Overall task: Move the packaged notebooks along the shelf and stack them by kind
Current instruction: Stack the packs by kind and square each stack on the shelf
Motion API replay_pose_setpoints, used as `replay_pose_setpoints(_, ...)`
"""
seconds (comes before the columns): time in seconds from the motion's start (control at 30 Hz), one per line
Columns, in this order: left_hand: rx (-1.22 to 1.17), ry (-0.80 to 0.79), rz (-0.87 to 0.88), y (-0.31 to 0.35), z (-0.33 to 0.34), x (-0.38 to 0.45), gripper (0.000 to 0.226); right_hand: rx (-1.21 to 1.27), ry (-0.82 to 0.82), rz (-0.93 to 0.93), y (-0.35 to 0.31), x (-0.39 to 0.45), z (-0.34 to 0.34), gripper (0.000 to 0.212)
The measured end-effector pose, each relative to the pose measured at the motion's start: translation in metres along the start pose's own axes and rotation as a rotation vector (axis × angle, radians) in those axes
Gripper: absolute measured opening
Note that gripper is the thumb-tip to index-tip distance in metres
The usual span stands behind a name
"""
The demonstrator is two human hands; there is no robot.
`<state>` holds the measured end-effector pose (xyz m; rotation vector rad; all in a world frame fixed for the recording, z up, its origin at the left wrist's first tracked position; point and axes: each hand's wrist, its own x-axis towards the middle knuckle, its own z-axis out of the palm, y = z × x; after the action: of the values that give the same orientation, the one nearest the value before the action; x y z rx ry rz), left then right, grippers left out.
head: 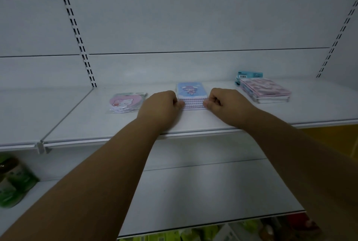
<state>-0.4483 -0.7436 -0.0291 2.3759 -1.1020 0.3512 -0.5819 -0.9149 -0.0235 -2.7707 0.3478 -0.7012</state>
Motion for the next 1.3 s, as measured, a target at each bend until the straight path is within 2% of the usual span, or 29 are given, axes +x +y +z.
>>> replay_pose_setpoints(0.17,0.004,0.006,-0.002,0.000,0.001,0.000,0.023,0.018,-0.019,0.020,0.003,0.003,0.000,0.022)
replay_pose_setpoints(0.4,-0.043,0.041,-0.053,0.001,-0.006,0.002,0.032,0.026,0.015,0.046,0.003,0.005,-0.001,0.025)
replay_pose_setpoints(0.6,0.047,0.064,0.036,0.008,-0.013,-0.001,0.030,0.004,0.016,0.006,0.000,0.003,-0.007,0.025)
replay_pose_setpoints(0.7,0.127,0.151,0.095,0.017,-0.022,0.001,0.031,-0.002,0.063,0.026,0.001,0.003,-0.018,0.026)
replay_pose_setpoints(0.8,0.081,0.192,0.167,0.041,-0.030,0.008,0.029,-0.025,0.126,0.056,0.010,0.002,-0.043,0.021)
replay_pose_setpoints(0.97,-0.051,0.095,0.247,0.100,-0.016,0.021,0.022,-0.042,0.180,0.159,0.055,-0.006,-0.092,0.015)
replay_pose_setpoints(1.1,-0.080,-0.030,0.239,0.150,0.019,0.040,0.020,-0.103,0.140,0.259,0.110,-0.014,-0.115,0.016)
replay_pose_setpoints(1.2,-0.181,-0.130,0.140,0.177,0.046,0.050,0.043,-0.086,0.052,0.368,0.147,-0.018,-0.116,0.037)
replay_pose_setpoints(1.27,-0.148,-0.203,0.104,0.190,0.062,0.055,0.052,-0.087,-0.060,0.431,0.164,-0.019,-0.110,0.057)
replay_pose_setpoints(1.3,-0.123,-0.236,0.074,0.194,0.069,0.059,0.053,-0.080,-0.106,0.431,0.172,-0.019,-0.106,0.059)
